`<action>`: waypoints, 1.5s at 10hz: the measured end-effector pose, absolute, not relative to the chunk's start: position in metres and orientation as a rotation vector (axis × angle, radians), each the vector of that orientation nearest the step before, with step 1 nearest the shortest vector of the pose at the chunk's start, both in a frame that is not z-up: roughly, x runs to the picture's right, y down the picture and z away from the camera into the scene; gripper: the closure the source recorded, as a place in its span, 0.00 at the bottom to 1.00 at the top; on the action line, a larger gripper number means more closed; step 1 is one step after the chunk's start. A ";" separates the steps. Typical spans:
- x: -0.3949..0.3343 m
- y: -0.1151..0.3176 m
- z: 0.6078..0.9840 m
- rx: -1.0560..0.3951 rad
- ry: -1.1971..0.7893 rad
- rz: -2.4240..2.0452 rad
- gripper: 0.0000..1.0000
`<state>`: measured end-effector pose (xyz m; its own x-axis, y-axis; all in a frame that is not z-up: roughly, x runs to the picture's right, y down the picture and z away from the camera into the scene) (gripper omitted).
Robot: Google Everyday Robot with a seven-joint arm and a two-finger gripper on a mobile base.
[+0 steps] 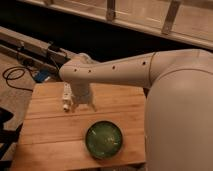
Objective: Place the bottle in the ceramic bowl
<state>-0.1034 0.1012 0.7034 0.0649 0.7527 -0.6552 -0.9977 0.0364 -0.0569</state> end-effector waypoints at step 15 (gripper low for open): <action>-0.119 0.083 0.709 -0.581 0.515 1.424 0.35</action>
